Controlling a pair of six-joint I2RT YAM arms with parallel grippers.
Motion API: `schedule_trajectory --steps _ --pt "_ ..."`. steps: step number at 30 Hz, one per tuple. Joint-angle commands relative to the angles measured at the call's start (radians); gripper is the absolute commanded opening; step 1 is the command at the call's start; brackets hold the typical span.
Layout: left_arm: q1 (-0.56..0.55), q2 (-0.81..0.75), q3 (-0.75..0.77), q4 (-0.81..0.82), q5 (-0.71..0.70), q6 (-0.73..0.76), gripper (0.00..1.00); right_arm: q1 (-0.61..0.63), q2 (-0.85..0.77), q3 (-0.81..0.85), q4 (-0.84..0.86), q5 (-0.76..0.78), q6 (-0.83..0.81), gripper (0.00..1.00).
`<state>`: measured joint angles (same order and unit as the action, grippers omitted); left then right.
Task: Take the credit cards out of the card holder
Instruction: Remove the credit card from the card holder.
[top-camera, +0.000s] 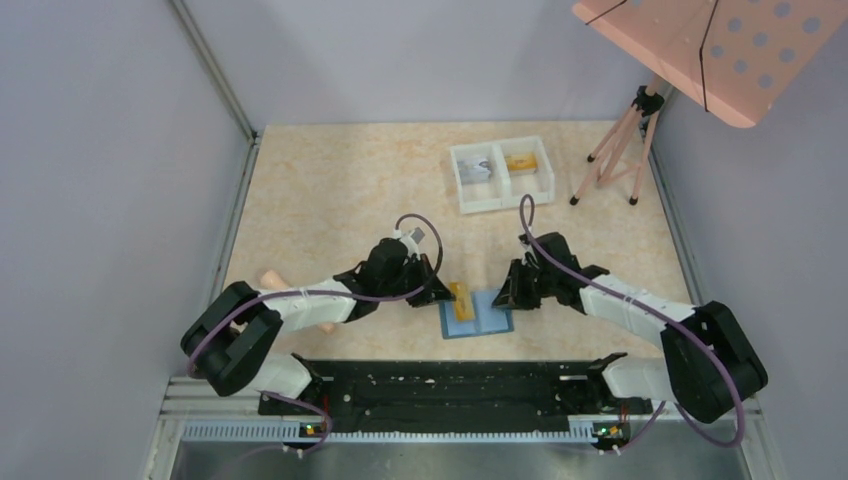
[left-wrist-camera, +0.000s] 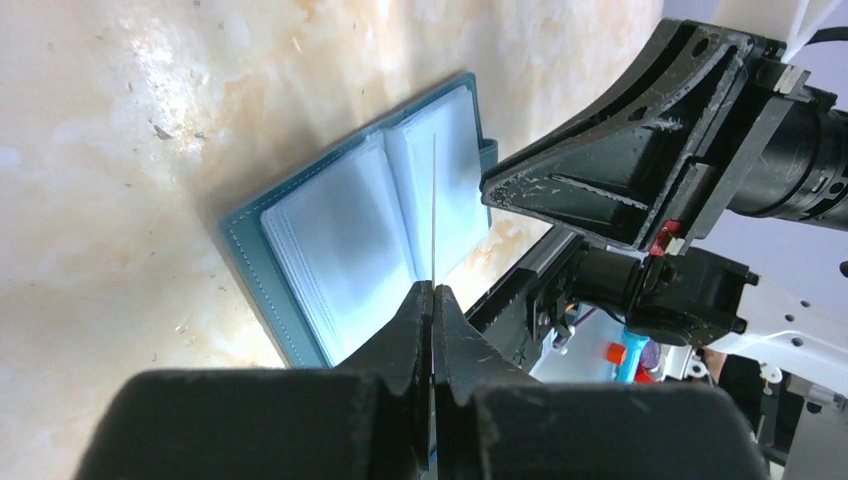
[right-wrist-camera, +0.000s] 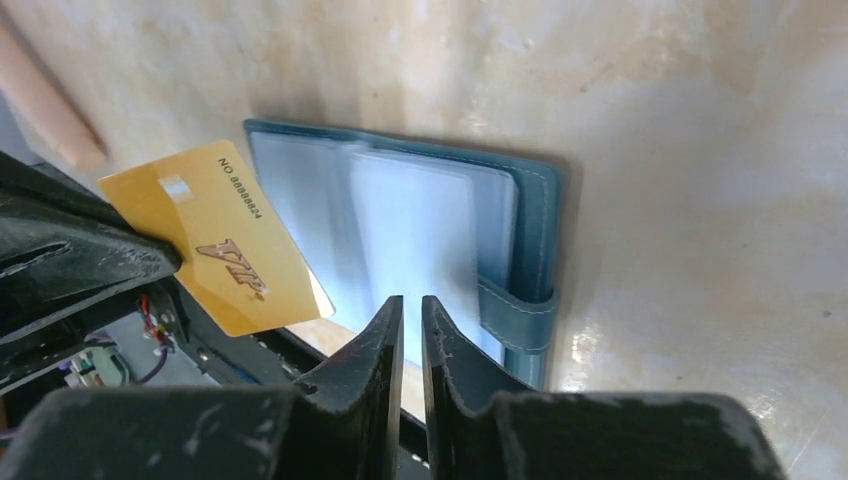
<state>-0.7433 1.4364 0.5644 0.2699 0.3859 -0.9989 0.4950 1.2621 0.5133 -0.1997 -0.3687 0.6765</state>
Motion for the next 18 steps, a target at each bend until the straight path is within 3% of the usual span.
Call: schedule_trajectory --steps 1,10,18 --pt "0.006 -0.087 -0.012 -0.012 -0.079 0.004 0.00 0.015 -0.079 0.040 0.074 -0.050 0.022 0.16" --pt "0.007 -0.186 -0.036 0.071 -0.064 -0.045 0.00 0.015 -0.157 -0.042 0.392 -0.229 0.134 0.46" --pt "0.007 -0.202 -0.074 0.169 -0.043 -0.070 0.00 0.014 -0.132 -0.074 0.459 -0.248 0.145 0.51"
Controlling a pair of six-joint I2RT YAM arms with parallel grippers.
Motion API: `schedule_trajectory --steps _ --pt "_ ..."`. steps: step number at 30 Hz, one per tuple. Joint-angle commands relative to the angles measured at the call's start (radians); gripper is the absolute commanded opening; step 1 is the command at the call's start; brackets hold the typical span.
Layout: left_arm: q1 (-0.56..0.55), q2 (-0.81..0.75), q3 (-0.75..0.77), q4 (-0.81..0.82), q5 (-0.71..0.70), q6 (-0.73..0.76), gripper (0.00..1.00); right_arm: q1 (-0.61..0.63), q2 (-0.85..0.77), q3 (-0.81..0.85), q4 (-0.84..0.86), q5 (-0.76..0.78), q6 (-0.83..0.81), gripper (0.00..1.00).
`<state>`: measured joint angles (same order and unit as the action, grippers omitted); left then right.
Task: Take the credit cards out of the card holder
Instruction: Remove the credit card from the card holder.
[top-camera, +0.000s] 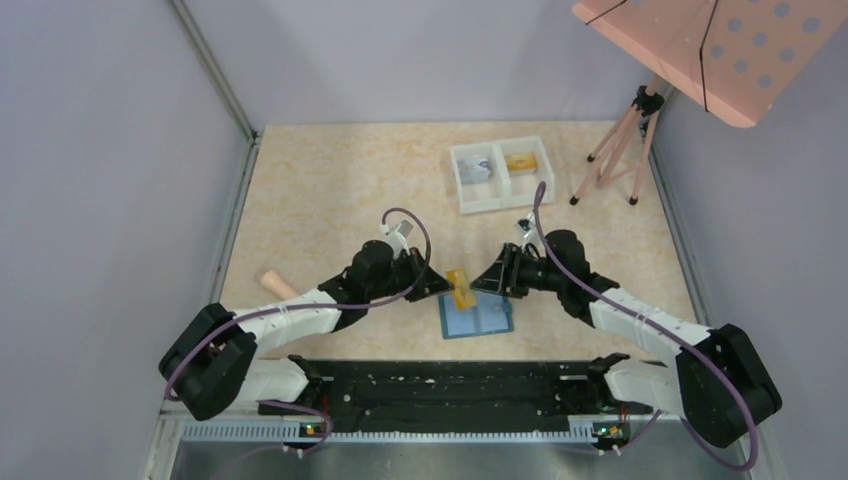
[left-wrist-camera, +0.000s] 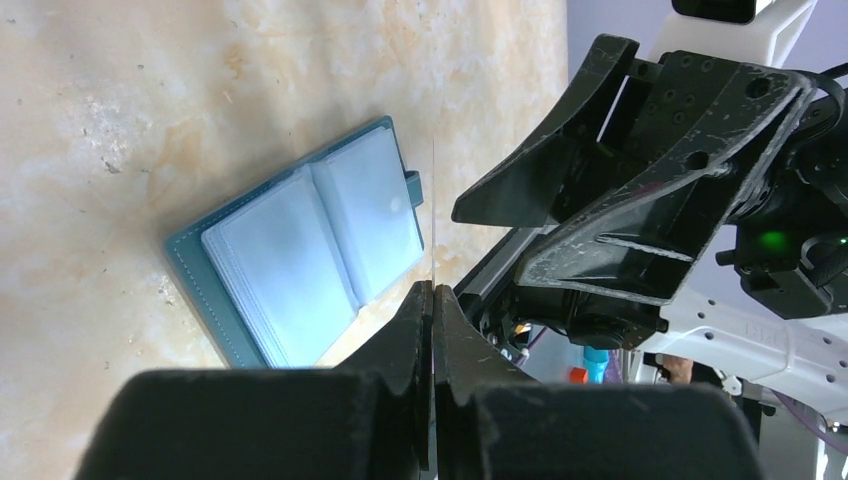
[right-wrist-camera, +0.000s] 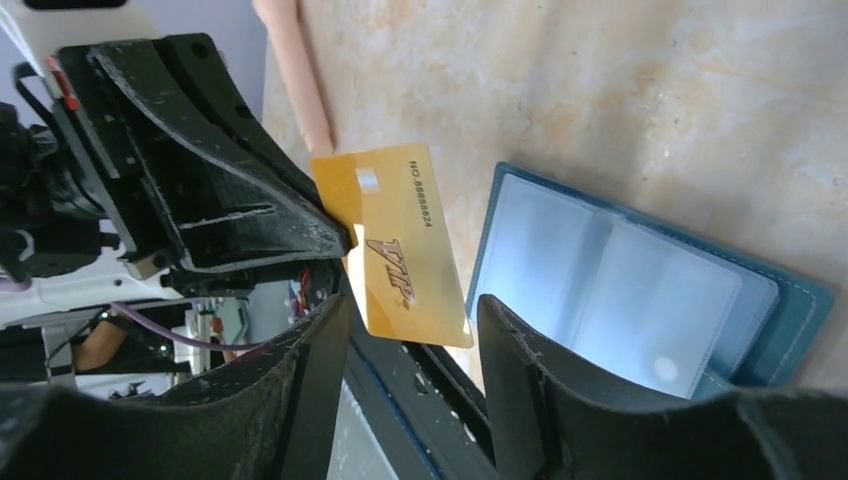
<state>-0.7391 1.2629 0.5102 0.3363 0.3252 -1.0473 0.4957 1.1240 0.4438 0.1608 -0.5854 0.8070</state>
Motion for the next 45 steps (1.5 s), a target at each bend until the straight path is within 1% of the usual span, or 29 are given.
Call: schedule_trajectory --steps 1,4,8,14,15,16,17,19,20,21,22,24,26,28,29,31,33,36,40,45 --pt "0.003 -0.029 -0.023 0.110 0.019 -0.024 0.00 0.014 0.011 -0.007 0.107 -0.036 0.017 0.52" --pt "0.002 -0.033 -0.036 0.139 0.024 -0.034 0.00 0.014 0.036 -0.019 0.148 -0.067 0.035 0.56" --pt "0.003 -0.040 -0.058 0.197 0.030 -0.053 0.00 0.014 0.055 -0.035 0.197 -0.088 0.057 0.56" --pt "0.003 -0.066 -0.072 0.208 0.026 -0.057 0.00 0.015 0.065 -0.036 0.205 -0.095 0.053 0.56" --pt "0.003 -0.070 -0.075 0.208 0.024 -0.057 0.00 0.016 0.068 -0.038 0.222 -0.105 0.059 0.54" --pt "0.003 -0.073 -0.077 0.208 0.022 -0.058 0.00 0.016 0.072 -0.043 0.249 -0.118 0.069 0.49" --pt "0.003 -0.075 -0.079 0.209 0.021 -0.060 0.00 0.016 0.077 -0.051 0.276 -0.130 0.081 0.42" --pt "0.003 -0.080 -0.083 0.208 0.017 -0.067 0.00 0.015 0.092 -0.062 0.335 -0.158 0.096 0.19" --pt "0.003 -0.084 -0.084 0.207 0.016 -0.066 0.00 0.015 0.099 -0.061 0.348 -0.172 0.090 0.11" --pt "0.004 -0.090 -0.084 0.197 0.015 -0.063 0.03 0.015 0.106 -0.051 0.330 -0.185 0.070 0.03" --pt "0.004 -0.107 -0.081 0.176 0.012 -0.055 0.10 0.014 0.110 -0.033 0.294 -0.192 0.034 0.00" --pt "0.008 -0.141 -0.069 0.103 0.006 -0.025 0.27 0.014 0.109 -0.004 0.237 -0.208 -0.016 0.00" --pt "0.018 -0.187 -0.049 -0.006 -0.016 0.012 0.39 0.014 0.111 0.024 0.219 -0.261 -0.050 0.00" --pt "0.036 -0.234 -0.016 -0.193 -0.056 0.059 0.47 0.014 0.121 0.050 0.186 -0.305 -0.087 0.00" --pt "0.054 -0.258 0.004 -0.250 -0.054 0.086 0.50 0.014 0.129 0.056 0.187 -0.334 -0.094 0.00" --pt "0.092 -0.306 0.021 -0.307 -0.019 0.140 0.55 0.016 0.149 0.059 0.217 -0.402 -0.093 0.00" --pt "0.129 -0.347 0.042 -0.367 0.026 0.190 0.60 0.017 0.165 0.065 0.217 -0.433 -0.101 0.00" --pt "0.185 -0.367 0.105 -0.493 0.075 0.286 0.64 0.032 0.176 0.076 0.228 -0.469 -0.114 0.00" --pt "0.228 -0.345 0.173 -0.575 0.203 0.400 0.65 0.064 0.186 0.111 0.236 -0.499 -0.120 0.00" --pt "0.230 -0.264 0.263 -0.661 0.347 0.516 0.65 0.099 0.189 0.136 0.242 -0.516 -0.133 0.00"
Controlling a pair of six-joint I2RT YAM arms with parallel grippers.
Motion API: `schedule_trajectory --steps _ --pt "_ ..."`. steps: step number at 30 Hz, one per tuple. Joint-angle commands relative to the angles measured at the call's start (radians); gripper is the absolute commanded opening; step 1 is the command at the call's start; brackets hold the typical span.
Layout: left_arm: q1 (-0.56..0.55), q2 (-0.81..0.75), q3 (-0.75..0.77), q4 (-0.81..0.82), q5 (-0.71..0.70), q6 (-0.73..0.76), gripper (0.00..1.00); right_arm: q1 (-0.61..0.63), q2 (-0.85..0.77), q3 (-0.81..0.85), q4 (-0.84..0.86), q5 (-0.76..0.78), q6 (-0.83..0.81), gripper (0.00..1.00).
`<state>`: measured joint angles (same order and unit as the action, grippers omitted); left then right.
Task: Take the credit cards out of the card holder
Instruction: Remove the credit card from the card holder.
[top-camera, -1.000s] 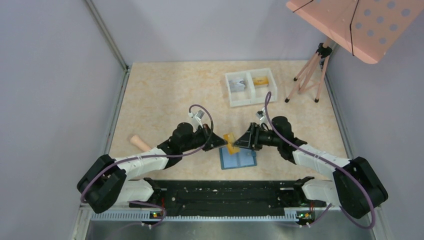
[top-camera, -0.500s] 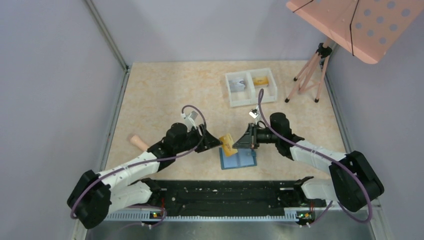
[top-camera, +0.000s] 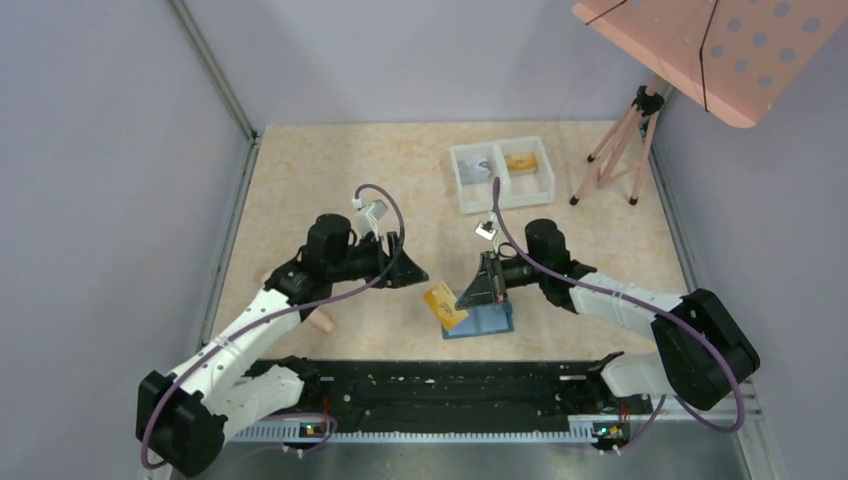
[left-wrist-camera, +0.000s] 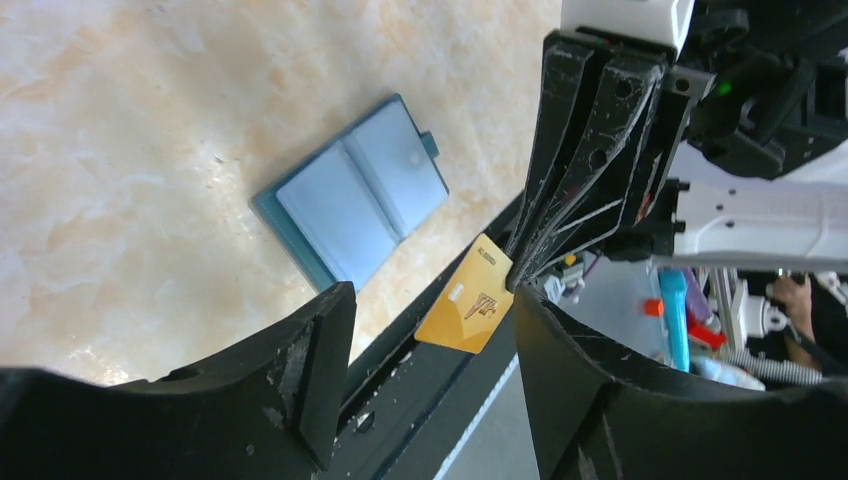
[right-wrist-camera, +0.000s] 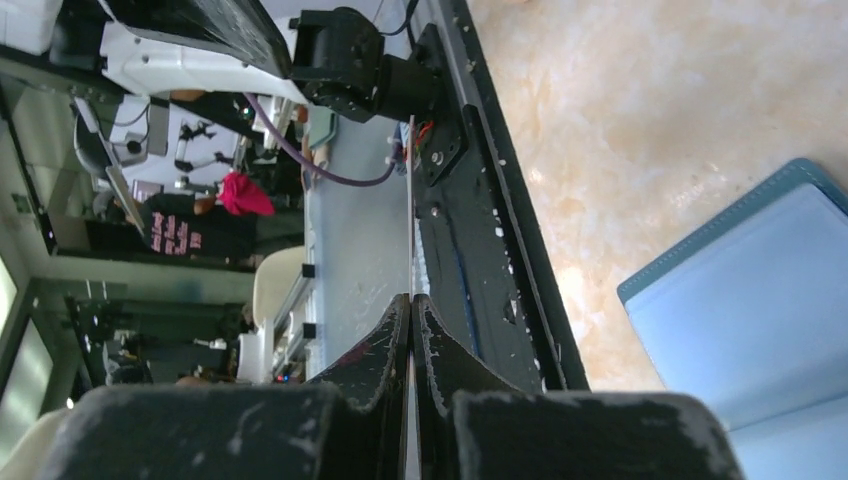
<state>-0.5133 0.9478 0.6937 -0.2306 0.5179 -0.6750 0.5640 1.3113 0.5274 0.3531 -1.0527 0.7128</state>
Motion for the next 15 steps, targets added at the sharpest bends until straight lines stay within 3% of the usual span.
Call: schedule_trajectory --steps 1,6,10,12,15 --pt "0.004 0.068 0.094 -0.111 0.181 0.159 0.65 0.037 0.003 0.054 0.058 -0.051 -0.036 0.00" --pt "0.005 0.154 0.128 -0.111 0.352 0.186 0.62 0.063 0.024 0.083 0.065 -0.077 -0.036 0.00" --pt "0.005 0.208 0.136 -0.112 0.410 0.195 0.54 0.081 0.031 0.098 0.066 -0.083 -0.039 0.00" --pt "0.004 0.225 0.138 -0.107 0.442 0.200 0.44 0.082 0.036 0.102 0.065 -0.087 -0.045 0.00" --pt "0.005 0.243 0.139 -0.106 0.444 0.199 0.18 0.082 0.044 0.104 0.053 -0.085 -0.054 0.00"
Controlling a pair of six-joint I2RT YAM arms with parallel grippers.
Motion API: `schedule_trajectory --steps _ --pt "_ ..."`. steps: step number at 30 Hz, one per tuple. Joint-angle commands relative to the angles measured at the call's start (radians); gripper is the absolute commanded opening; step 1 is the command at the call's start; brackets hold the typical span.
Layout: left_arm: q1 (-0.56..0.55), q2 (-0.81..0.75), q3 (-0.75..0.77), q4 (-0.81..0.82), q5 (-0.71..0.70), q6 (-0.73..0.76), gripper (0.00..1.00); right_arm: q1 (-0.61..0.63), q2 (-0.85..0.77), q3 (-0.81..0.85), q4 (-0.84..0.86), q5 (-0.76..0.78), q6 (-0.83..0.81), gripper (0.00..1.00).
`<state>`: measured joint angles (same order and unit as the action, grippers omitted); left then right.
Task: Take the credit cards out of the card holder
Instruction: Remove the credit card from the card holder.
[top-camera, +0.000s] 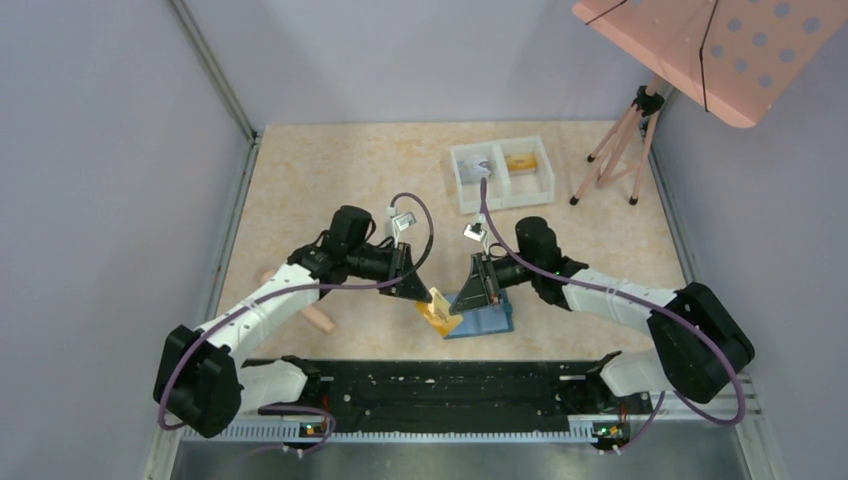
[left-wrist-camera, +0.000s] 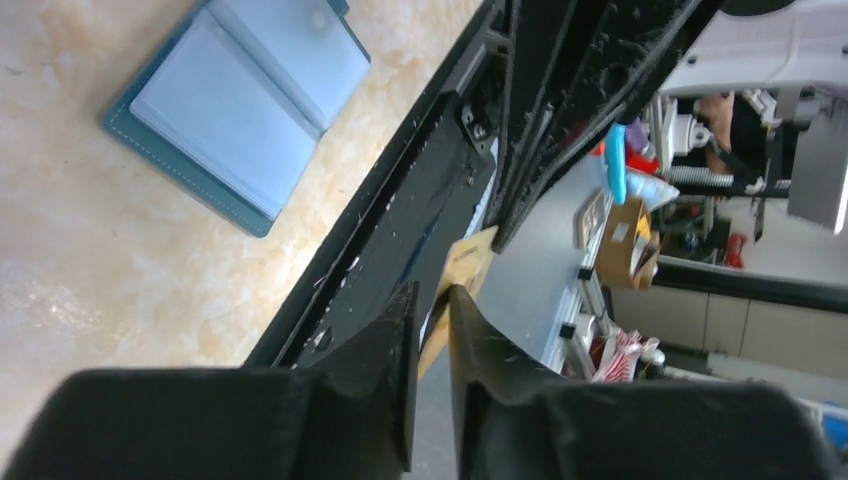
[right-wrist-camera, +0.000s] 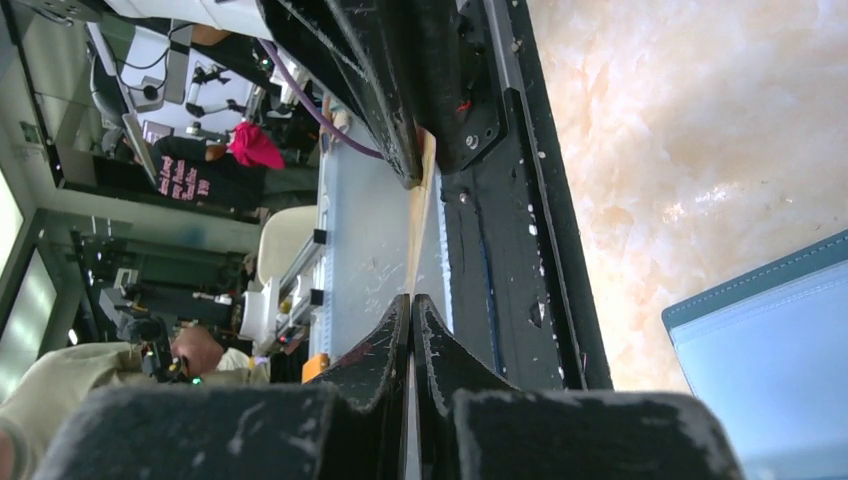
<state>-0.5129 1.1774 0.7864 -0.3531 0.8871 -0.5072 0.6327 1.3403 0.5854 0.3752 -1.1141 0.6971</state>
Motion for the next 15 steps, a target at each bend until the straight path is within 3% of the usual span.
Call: schedule_trajectory --steps 1,2,3,8,12,15 --pt "0.005 0.024 0.047 0.013 0.072 0.029 0.09 0.013 0.017 0.048 0.028 -0.019 -0.040 0.00" --pt "0.006 0.034 0.048 0.011 0.077 0.026 0.01 0.014 0.016 0.051 0.005 -0.005 -0.048 0.00" --pt "0.008 0.043 0.050 0.007 0.080 0.021 0.00 0.013 0.011 0.061 -0.029 0.025 -0.065 0.00" --pt "0.030 0.036 0.031 0.044 0.037 -0.039 0.00 0.004 -0.064 0.054 -0.033 0.210 0.028 0.31" --pt "0.057 -0.014 -0.005 0.154 -0.017 -0.139 0.00 -0.019 -0.140 -0.010 0.007 0.400 0.147 0.47" --pt "0.061 -0.069 -0.046 0.233 -0.140 -0.239 0.00 -0.024 -0.184 -0.062 0.043 0.495 0.209 0.52"
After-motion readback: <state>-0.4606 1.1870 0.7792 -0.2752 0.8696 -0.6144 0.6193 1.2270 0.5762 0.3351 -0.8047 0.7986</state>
